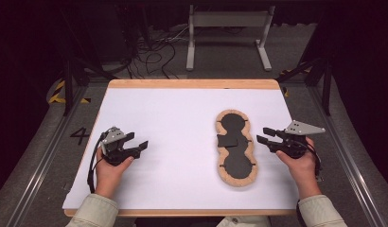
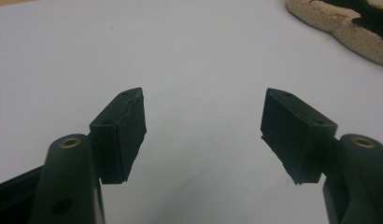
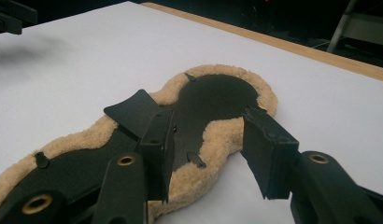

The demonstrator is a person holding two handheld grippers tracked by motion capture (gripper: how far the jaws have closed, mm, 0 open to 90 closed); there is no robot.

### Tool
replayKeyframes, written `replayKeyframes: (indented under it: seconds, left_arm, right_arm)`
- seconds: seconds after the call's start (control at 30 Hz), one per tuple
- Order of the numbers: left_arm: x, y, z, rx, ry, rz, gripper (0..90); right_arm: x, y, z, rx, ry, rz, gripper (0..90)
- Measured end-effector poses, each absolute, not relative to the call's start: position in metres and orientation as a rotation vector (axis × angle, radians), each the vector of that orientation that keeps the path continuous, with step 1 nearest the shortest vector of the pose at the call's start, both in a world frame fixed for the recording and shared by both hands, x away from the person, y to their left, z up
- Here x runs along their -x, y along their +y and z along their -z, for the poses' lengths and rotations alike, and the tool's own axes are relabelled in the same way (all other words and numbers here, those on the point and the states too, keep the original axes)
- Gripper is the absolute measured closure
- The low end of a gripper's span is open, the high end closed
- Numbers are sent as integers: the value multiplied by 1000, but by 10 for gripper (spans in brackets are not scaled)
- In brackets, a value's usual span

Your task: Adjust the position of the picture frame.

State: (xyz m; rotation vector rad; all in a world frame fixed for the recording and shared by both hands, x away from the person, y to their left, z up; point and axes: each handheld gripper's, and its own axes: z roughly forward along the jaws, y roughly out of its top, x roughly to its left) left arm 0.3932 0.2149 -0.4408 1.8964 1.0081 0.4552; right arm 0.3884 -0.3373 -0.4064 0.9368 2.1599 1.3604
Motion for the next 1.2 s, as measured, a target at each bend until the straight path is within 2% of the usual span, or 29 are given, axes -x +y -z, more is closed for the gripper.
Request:
replayKeyframes:
  seconds: [0.23,0.67,0.83,1.0,1.2]
  left_arm:
    - [-395,217,440,-1883,1019,-449,319]
    - [-395,220,438,-1863,1049,-429,332]
    - [-395,222,437,-1868,1060,-426,332]
    - [-394,221,437,-1873,1067,-426,332]
    - [-395,219,438,-1908,1055,-433,331]
  right_arm:
    - [-387,-339,406,-963,2171,-1322,557]
    - [-387,-340,397,-1035,2211,-1211,638]
    - [-395,-342,393,-1081,2214,-1208,690]
    - [-411,-339,387,-1125,2266,-1138,809]
    - [-425,-331,385,-1122,2304,-1095,875]
